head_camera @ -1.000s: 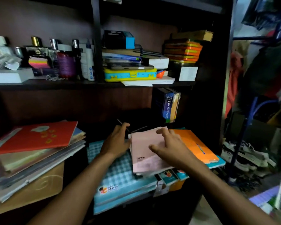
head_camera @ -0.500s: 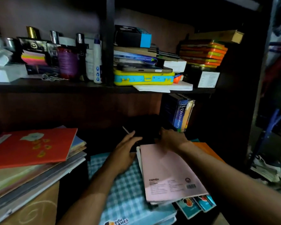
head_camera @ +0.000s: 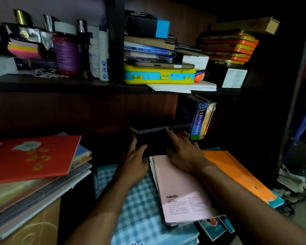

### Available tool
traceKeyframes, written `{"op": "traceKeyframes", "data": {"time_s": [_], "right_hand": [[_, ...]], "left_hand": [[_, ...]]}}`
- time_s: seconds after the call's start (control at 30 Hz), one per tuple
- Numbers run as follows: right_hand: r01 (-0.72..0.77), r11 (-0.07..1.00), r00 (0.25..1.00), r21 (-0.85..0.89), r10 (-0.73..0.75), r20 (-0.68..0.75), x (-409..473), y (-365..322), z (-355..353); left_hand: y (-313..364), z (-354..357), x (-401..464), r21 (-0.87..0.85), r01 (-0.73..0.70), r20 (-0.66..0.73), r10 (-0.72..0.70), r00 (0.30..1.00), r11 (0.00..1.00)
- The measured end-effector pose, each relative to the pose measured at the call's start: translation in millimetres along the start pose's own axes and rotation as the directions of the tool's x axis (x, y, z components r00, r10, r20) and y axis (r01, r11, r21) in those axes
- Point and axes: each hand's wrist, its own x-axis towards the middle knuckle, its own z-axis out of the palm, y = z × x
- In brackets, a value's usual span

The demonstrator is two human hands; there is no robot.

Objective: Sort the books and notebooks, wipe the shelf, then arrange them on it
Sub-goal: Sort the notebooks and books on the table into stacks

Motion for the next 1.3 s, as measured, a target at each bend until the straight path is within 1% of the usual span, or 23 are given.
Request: {"op": "traceKeyframes", "data": {"time_s": [0.03,0.1,0.17,0.27,0.37,0.43,0.53,0.6,0.67,0.77,0.83,0.9,0.93,1.0,1.07,1.1,1.17,1.23,1.27,1.3], "right_hand": [[0.017,0.999,1.000,0.032,-0.016,-0.013,1,1,-1],[0.001,0.997,1.000,0.082,0.002,-0.029,3,3,0],[-0.044,0.992,0.998,0.115,0.050,-0.043,5,5,0],[-0.157,0.970,0.984,0.184,0.170,-0.061,15,11,-8],[-0.312,0.937,0.950,0.158,0.308,0.049,30,22,-19],[-0.406,0.883,0.914,0.236,0.384,0.134,40,30,-21],[-0.480,0.766,0.877,0.427,0.421,0.229,57,39,-15],[-0.508,0.711,0.861,0.486,0.430,0.270,65,43,-11],[-0.506,0.704,0.862,0.499,0.415,0.289,70,45,-10],[-0.512,0.710,0.859,0.483,0.417,0.296,70,41,-15],[-0.495,0.713,0.868,0.497,0.422,0.260,73,40,-15],[-0.464,0.689,0.881,0.557,0.425,0.210,74,39,-16],[-0.439,0.662,0.886,0.608,0.430,0.172,72,37,-19],[-0.368,0.601,0.882,0.710,0.468,0.061,66,28,-27],[-0.261,0.579,0.884,0.772,0.465,-0.050,60,15,-36],[-0.201,0.600,0.897,0.775,0.431,-0.101,54,6,-41],[-0.111,0.641,0.918,0.759,0.359,-0.170,43,-10,-46],[-0.069,0.682,0.934,0.728,0.301,-0.194,28,-22,-46],[-0.065,0.698,0.935,0.713,0.293,-0.202,17,-27,-45],[-0.073,0.711,0.933,0.699,0.296,-0.204,8,-29,-42]], "left_hand": [[2,-1,-1,-0.039,0.028,-0.012,-0.029,1.000,0.999],[3,-3,-1,-0.088,0.071,-0.041,-0.075,0.996,0.994],[5,-4,-1,-0.044,0.091,-0.049,-0.093,0.994,0.995],[6,-3,-1,-0.018,0.096,-0.024,-0.097,0.995,0.995],[5,-4,-2,-0.020,0.113,-0.010,-0.113,0.993,0.993],[4,-3,-3,-0.036,0.099,-0.007,-0.100,0.995,0.994],[0,-1,-1,-0.043,0.053,-0.008,-0.053,0.999,0.998],[-2,0,0,-0.086,0.044,-0.016,-0.045,0.999,0.995],[-4,0,1,-0.142,0.048,-0.022,-0.052,0.998,0.989],[-4,0,2,-0.180,0.036,-0.023,-0.041,0.999,0.983],[-4,-1,3,-0.192,0.033,-0.030,-0.039,0.999,0.981],[-2,-2,2,-0.245,0.054,-0.043,-0.066,0.997,0.968],[-2,-2,2,-0.287,0.050,-0.066,-0.071,0.995,0.957],[-2,-4,2,-0.331,-0.001,-0.180,-0.062,0.982,0.943],[-3,-4,2,-0.266,-0.073,-0.352,-0.026,0.936,0.961],[-2,-5,2,-0.240,-0.086,-0.435,-0.028,0.900,0.967],[2,-11,-1,-0.250,-0.056,-0.567,-0.099,0.817,0.967],[2,-21,-3,-0.214,0.012,-0.658,-0.153,0.737,0.977],[0,-25,-4,-0.166,0.052,-0.674,-0.152,0.723,0.985],[-3,-28,-6,-0.121,0.089,-0.664,-0.147,0.733,0.989]]}}
